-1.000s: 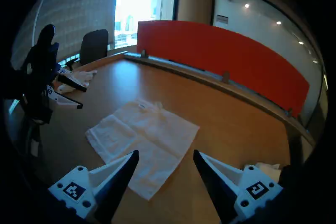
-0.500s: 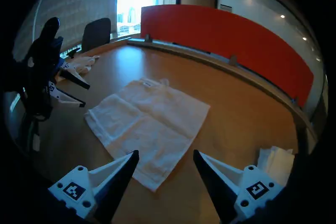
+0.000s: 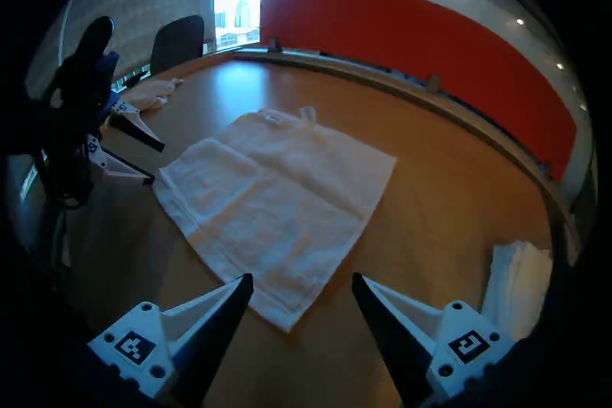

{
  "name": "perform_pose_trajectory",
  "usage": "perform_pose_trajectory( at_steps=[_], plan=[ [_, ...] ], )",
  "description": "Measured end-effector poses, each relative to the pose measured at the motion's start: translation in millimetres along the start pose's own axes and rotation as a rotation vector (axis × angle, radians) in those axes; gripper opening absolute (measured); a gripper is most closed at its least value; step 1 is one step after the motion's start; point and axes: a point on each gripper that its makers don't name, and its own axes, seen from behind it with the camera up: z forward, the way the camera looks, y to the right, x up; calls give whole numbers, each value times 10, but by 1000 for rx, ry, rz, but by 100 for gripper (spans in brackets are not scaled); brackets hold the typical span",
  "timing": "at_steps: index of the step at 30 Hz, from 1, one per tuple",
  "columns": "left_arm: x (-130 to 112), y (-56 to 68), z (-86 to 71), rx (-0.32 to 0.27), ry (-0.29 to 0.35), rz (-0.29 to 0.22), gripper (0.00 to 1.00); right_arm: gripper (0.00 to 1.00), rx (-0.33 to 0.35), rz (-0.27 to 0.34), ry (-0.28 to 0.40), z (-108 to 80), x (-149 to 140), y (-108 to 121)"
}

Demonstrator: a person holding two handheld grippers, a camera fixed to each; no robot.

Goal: Fold towel

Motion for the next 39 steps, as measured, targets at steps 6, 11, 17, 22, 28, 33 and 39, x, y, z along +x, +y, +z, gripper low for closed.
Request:
perform_pose_trajectory(
  at_steps=[6, 11, 17, 22, 28, 33, 39],
  plan=[
    [-91, 78, 29, -13, -22, 5, 94, 100, 8, -6, -31, 33, -167, -26],
    [-142, 133, 60, -24, -38, 2, 94, 100, 13, -14, -43, 47, -246, -30],
    [-187, 160, 102, -22, -46, 14, 94, 100, 18, -27, -52, 71, -302, -36],
    [-188, 157, 111, -17, -46, 22, 94, 99, 29, -37, -58, 92, -333, -64],
    [-187, 159, 111, -16, -46, 22, 94, 98, 41, -40, -63, 108, -360, -86],
    [-184, 159, 112, -16, -48, 21, 94, 96, 47, -35, -63, 115, -360, -88],
    [-181, 162, 122, -15, -52, 22, 94, 87, 62, -26, -61, 119, -363, -125]
  ],
)
